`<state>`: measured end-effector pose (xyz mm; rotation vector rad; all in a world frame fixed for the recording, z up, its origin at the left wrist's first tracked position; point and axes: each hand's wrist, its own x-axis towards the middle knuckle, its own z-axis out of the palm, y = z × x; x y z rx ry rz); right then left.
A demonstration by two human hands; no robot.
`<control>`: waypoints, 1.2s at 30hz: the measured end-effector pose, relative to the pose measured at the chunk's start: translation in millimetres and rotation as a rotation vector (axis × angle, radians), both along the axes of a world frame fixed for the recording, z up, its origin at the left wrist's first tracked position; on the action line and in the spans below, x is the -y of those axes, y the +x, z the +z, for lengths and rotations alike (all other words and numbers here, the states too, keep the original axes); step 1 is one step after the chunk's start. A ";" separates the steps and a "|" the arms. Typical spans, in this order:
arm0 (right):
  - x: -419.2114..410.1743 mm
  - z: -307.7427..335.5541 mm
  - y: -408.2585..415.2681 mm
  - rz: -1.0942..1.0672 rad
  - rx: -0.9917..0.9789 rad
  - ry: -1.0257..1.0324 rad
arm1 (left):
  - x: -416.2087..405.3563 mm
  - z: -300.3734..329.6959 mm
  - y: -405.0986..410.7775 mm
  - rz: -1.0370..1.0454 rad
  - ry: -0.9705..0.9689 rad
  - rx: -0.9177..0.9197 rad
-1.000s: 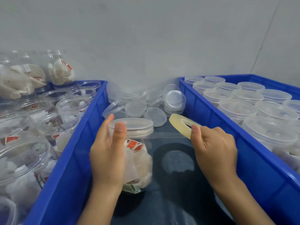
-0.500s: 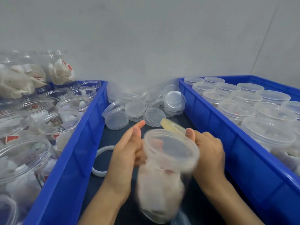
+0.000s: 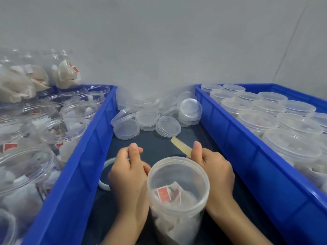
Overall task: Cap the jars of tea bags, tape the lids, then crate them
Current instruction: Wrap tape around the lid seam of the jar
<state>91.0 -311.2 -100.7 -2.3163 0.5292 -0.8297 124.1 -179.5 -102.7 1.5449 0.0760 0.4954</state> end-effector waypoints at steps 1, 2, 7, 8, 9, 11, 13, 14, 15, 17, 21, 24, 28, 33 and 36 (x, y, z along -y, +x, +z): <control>-0.3 0.2 0.2 -0.003 -0.001 0.016 | -0.3 -1.6 2.0 -0.024 -0.012 -0.034; -0.3 0.0 0.1 -0.009 -0.004 0.027 | -0.2 -2.4 3.2 -0.044 -0.023 -0.058; 4.0 -1.4 0.8 -0.055 -0.007 0.005 | -1.0 4.3 0.6 -0.102 -0.097 -0.097; 4.7 -2.0 1.3 -0.062 -0.011 0.007 | 0.0 6.1 -2.5 -0.132 -0.128 -0.093; 5.7 -2.4 2.2 -0.066 -0.006 0.014 | 1.5 7.9 -6.8 -0.170 -0.154 -0.082; 8.2 -2.9 3.7 -0.074 0.007 0.030 | 5.9 11.4 -17.2 -0.252 -0.217 -0.051; 12.1 -3.6 4.9 -0.082 0.008 0.029 | 11.0 12.3 -25.0 -0.334 -0.260 -0.019; 14.3 -4.4 5.3 -0.086 0.009 0.029 | 12.8 11.5 -27.1 -0.376 -0.263 0.005; 16.5 -5.0 5.7 -0.092 0.013 0.029 | 13.7 10.1 -28.2 -0.417 -0.251 0.038; 19.8 -6.5 6.5 -0.102 0.031 0.026 | 11.9 6.5 -29.3 -0.504 -0.150 0.119; 28.1 -7.1 7.5 -0.143 0.040 0.031 | 8.2 1.2 -33.3 -0.784 0.091 0.152; 35.2 -7.9 8.0 -0.164 0.048 0.062 | 11.7 -2.2 -35.2 -0.860 0.172 0.138; 35.6 -11.3 8.5 -0.163 0.063 0.028 | 9.3 -2.8 -28.7 -0.815 0.194 0.140; 37.6 -12.2 9.7 -0.172 0.072 0.022 | -1.1 1.2 -13.6 -0.611 0.302 0.193; 34.3 -11.0 9.6 -0.175 0.068 0.017 | -2.7 -1.7 -6.0 -0.504 0.137 0.112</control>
